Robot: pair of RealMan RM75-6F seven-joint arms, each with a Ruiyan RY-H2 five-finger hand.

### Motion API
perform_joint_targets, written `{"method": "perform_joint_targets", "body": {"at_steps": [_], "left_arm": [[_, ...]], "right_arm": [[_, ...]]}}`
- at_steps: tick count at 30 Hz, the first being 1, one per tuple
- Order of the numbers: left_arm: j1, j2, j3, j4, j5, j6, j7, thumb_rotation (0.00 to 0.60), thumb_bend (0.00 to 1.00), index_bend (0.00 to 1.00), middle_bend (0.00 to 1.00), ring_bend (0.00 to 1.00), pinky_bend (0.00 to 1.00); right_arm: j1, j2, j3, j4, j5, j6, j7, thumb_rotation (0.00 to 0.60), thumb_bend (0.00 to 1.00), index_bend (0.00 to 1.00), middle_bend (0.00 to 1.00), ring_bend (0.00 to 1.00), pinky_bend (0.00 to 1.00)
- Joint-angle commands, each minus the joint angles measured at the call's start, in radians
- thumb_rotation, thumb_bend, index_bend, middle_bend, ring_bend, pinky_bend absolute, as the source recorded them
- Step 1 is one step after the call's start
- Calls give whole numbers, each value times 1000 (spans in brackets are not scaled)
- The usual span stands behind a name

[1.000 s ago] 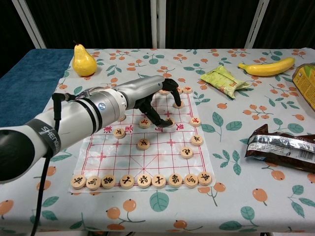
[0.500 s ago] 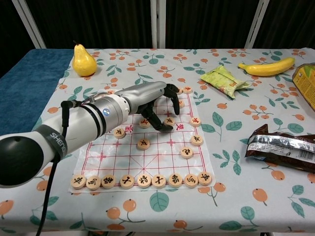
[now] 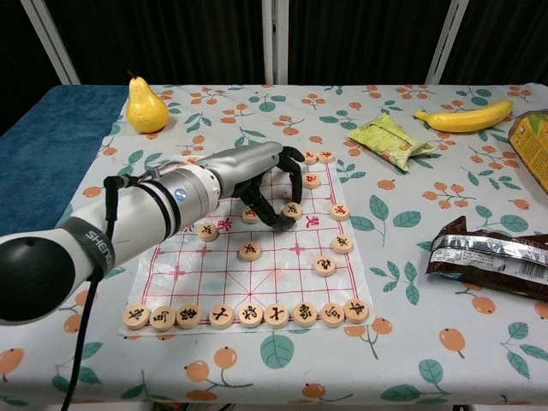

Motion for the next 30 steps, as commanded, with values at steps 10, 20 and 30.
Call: {"method": "perform_joint_targets", "body": {"at_steps": [10, 20, 30], "left_arm": [[-10, 2, -25, 48, 4, -8, -43, 600, 339, 531, 78, 0, 0], [-28, -15, -27, 97, 41, -15, -96, 600, 338, 503, 78, 0, 0], [-39, -37, -26, 138, 51, -31, -129, 600, 338, 456, 79, 0, 0]], "right_arm": [[-2, 2, -3, 1, -1, -2, -2, 600, 0, 0, 0, 0, 0], [4, -3, 0, 3, -6, -1, -23, 600, 0, 0, 0, 0, 0], [0, -1, -1, 1, -7, 4, -25, 600, 0, 0, 0, 0, 0]]}}
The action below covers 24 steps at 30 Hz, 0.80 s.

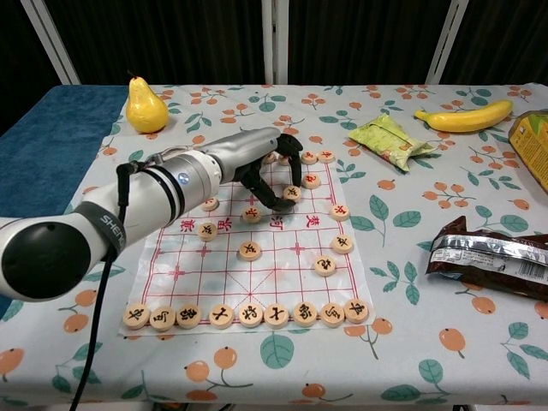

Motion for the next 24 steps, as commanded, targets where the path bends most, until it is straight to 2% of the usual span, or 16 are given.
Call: {"method": "perform_joint_targets", "body": {"at_steps": [1, 3, 7, 13, 19, 24], "left_arm": [[-2, -8, 1, 14, 4, -3, -12, 600, 338, 454, 79, 0, 0], [-3, -12, 1, 20, 8, -3, -19, 600, 337, 422, 79, 0, 0], [-4, -14, 4, 24, 21, 3, -30, 600, 319, 272, 78, 0, 0], [18, 23, 3, -31, 42, 52, -31, 600, 312, 204, 76, 0, 0], [95, 150, 17, -222, 54, 168, 50, 600, 312, 196, 75, 0, 0], [250, 321, 77, -419, 60, 369, 191, 600, 303, 190, 73, 0, 0]], "right_arm": [[0, 0, 0, 1, 1, -1, 1, 600, 0, 0, 0, 0, 0], [1, 0, -1, 3, 1, -4, 2, 600, 0, 0, 0, 0, 0], [2, -2, -1, 5, 4, -9, 6, 600, 0, 0, 0, 0, 0], [1, -3, 1, 9, 5, -6, 12, 600, 0, 0, 0, 0, 0], [3, -1, 1, 0, -6, 4, 9, 600, 0, 0, 0, 0, 0], [-1, -2, -3, -13, -20, 20, -3, 600, 0, 0, 0, 0, 0]]}}
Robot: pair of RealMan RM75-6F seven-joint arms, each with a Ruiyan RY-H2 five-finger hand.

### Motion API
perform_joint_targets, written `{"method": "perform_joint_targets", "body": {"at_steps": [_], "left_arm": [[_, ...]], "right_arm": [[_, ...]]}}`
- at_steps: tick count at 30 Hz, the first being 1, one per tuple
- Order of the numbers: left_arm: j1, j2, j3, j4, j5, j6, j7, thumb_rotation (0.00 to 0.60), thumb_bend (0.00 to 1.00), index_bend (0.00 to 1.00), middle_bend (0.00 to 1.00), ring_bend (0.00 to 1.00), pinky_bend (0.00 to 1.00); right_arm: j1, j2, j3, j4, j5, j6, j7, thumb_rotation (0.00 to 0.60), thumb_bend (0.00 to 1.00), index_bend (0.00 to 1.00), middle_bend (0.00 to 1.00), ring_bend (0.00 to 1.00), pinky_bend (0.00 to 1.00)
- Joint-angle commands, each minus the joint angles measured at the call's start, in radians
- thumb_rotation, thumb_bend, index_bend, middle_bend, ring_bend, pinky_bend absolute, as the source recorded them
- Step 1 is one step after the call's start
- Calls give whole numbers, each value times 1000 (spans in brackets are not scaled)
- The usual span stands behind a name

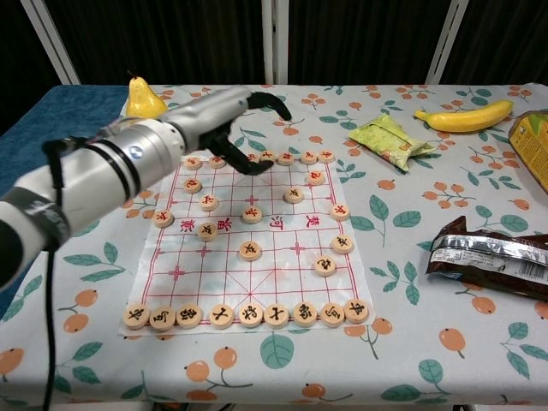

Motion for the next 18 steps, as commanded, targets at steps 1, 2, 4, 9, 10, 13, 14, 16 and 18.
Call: {"method": "perform_joint_targets", "body": {"at_steps": [1, 2, 4, 9, 10, 13, 14, 16, 18], "left_arm": [[175, 178, 73, -185, 18, 221, 138, 600, 296, 181, 73, 0, 0], [209, 207, 91, -213, 28, 263, 146, 600, 287, 169, 72, 0, 0], [267, 254, 128, -254, 52, 333, 164, 600, 262, 129, 70, 0, 0], [426, 379, 263, -283, 138, 505, 237, 600, 151, 60, 62, 0, 0], [458, 401, 284, -282, 147, 533, 242, 600, 136, 52, 56, 0, 0], [516, 436, 321, -265, 171, 578, 227, 600, 121, 44, 46, 0, 0], [540, 449, 336, -250, 176, 592, 219, 600, 119, 42, 45, 0, 0], [571, 468, 355, -235, 180, 598, 194, 600, 120, 31, 40, 0, 0], [600, 486, 365, -224, 177, 601, 160, 600, 121, 20, 28, 0, 0]], "right_arm": [[-1, -2, -4, -6, -8, 7, -10, 600, 0, 0, 0, 0, 0], [-1, -4, -5, -7, -11, 7, -16, 600, 0, 0, 0, 0, 0], [3, -11, -8, -8, -18, 6, -33, 600, 0, 0, 0, 0, 0], [17, -47, -12, -5, -25, -3, -156, 600, 0, 0, 0, 0, 0], [18, -53, -14, -6, -25, -4, -188, 600, 0, 0, 0, 0, 0], [17, -63, -16, -5, -21, -4, -251, 600, 0, 0, 0, 0, 0], [15, -65, -18, -7, -19, -5, -263, 600, 0, 0, 0, 0, 0], [13, -65, -21, -12, -19, -7, -266, 600, 0, 0, 0, 0, 0], [11, -65, -26, -16, -20, -9, -272, 600, 0, 0, 0, 0, 0]]}}
